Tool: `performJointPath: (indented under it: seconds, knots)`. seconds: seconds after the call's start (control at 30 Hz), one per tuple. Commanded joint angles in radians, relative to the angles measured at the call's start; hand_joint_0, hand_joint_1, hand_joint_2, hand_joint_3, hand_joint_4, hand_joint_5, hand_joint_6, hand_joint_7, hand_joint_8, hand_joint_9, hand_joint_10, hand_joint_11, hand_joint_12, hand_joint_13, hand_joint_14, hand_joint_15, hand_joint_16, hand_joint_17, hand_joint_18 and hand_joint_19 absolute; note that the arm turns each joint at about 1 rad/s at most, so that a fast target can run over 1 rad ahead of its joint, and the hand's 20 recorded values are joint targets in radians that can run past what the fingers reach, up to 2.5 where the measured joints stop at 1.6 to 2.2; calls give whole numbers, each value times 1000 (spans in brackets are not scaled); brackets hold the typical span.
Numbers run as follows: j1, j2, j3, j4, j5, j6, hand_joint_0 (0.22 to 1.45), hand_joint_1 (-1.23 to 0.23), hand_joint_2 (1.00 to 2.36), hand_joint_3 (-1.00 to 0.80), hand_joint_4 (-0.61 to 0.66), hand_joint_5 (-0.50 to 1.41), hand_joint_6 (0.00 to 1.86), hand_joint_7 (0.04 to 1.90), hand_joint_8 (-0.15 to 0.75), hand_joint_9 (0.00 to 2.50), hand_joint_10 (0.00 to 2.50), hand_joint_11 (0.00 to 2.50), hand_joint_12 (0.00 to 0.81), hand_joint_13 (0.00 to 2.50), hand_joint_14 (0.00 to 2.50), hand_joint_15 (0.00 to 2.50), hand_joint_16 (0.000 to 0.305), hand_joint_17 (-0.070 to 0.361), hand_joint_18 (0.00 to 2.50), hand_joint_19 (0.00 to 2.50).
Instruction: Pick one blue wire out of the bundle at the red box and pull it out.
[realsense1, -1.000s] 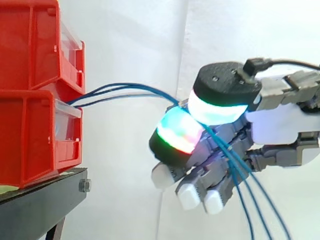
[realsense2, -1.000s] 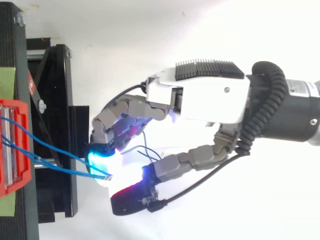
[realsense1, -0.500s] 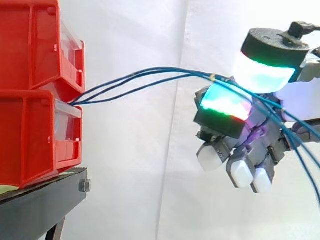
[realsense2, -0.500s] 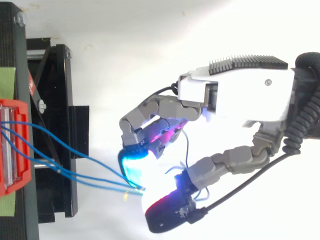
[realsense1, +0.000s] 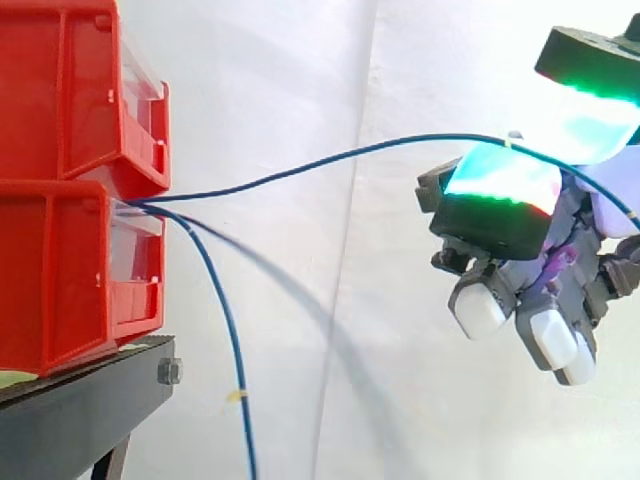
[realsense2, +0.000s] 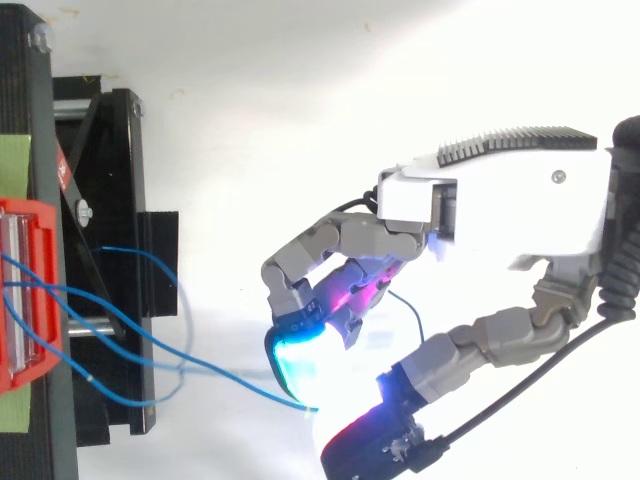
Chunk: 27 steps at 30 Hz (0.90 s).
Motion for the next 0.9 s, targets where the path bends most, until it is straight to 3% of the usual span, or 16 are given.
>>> performJointPath:
  seconds: [0.0,0.23,0.57,0.73,0.87]
  knots:
    - [0,1,-2,-3,-2,9,780,-892,1008,-391,20,-137,935,1478,352,905,4,243,399,967,11,336,45,102,909,335]
    - [-1,0,0,-1,-2,23,776,-894,1009,-376,32,-135,936,1481,358,912,4,249,403,976,11,337,45,102,924,341]
    - [0,0,0,0,-7,104,770,-898,1010,-344,48,-131,938,1477,362,922,4,257,402,984,13,347,46,103,934,353]
    - [0,-2,-2,-1,-51,164,768,-899,1011,-328,57,-128,937,1489,364,928,4,259,405,982,11,339,46,103,937,353]
    - [0,-2,-2,-1,-68,203,767,-900,1011,-320,56,-127,937,1491,366,926,4,257,406,981,11,345,46,102,936,353]
